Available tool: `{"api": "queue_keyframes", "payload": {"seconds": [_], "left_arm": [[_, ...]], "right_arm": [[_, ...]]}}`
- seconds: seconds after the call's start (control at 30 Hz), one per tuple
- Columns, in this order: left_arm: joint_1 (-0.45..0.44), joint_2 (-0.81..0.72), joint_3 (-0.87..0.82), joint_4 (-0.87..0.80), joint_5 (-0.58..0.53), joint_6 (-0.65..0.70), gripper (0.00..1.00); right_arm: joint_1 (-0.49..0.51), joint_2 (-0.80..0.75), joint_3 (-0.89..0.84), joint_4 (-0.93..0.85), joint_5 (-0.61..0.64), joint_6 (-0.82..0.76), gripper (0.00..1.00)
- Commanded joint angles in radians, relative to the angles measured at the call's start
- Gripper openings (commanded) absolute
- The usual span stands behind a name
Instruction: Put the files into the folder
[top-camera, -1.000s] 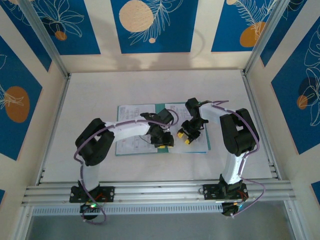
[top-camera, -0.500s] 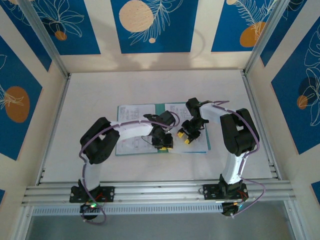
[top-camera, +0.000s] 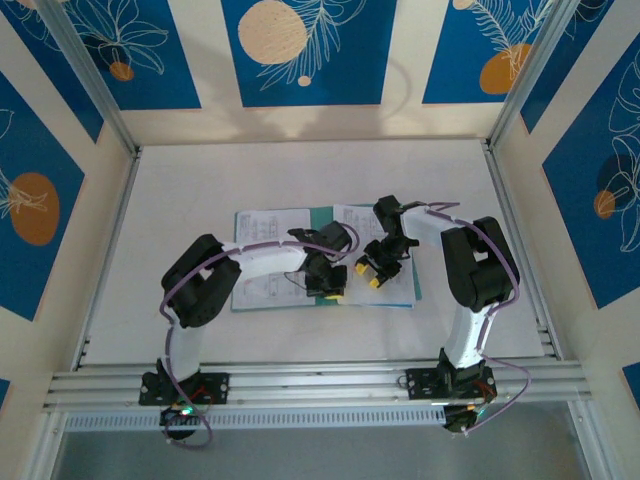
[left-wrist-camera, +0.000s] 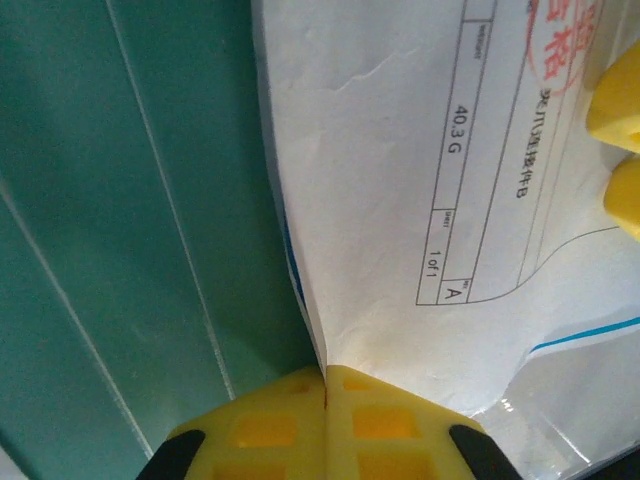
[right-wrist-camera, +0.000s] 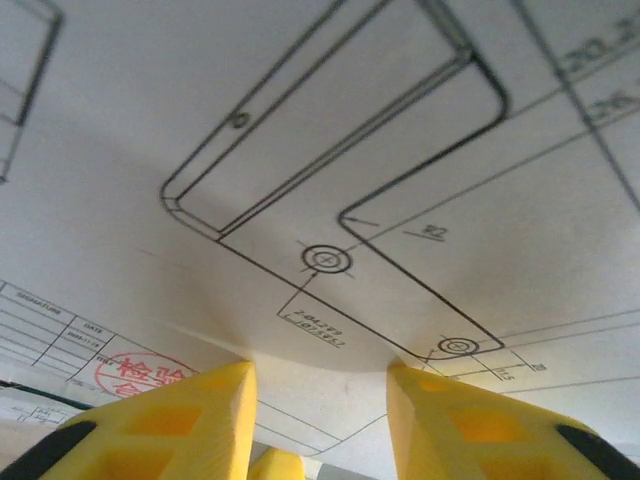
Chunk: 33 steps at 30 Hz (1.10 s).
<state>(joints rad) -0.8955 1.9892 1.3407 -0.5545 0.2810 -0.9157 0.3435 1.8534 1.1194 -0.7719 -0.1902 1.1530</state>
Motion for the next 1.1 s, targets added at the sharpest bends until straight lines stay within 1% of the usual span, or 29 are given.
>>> {"api": "queue_keyframes", "payload": {"seconds": [0.0,0.1,0.17,0.23,0.5,0.7,0.83,1.07], "left_arm": [[-0.013,-0.016,-0.013,0.043,0.018,-0.037,0.00],[-0.011,-0.021,-0.043,0.087,0.038,-0.077,0.00],[-0.011,-0.024,-0.058,0.112,0.049,-0.104,0.00],[-0.011,-0.033,-0.078,0.142,0.055,-0.136,0.00],[-0.013,-0.059,-0.144,0.255,0.065,-0.251,0.00],[-0.013,-0.088,-0.176,0.320,0.043,-0.308,0.00],[-0.013,-0.101,-0.180,0.338,0.029,-0.330,0.00],[-0.013,-0.099,-0.190,0.341,0.026,-0.345,0.00]], "right_arm": [[-0.003,-0.033,0.014,-0.029,0.037,-0.003,0.48],[-0.004,-0.077,0.059,-0.066,0.083,-0.029,0.59],[-0.007,-0.109,0.089,-0.096,0.119,-0.045,0.64],[-0.017,-0.137,0.115,-0.126,0.155,-0.060,0.65],[-0.100,-0.259,0.105,-0.187,0.251,-0.106,0.65],[-0.192,-0.295,0.045,-0.187,0.271,-0.131,0.64],[-0.261,-0.277,0.028,-0.142,0.231,-0.145,0.63],[-0.333,-0.175,0.086,-0.102,0.197,-0.158,0.62]]}}
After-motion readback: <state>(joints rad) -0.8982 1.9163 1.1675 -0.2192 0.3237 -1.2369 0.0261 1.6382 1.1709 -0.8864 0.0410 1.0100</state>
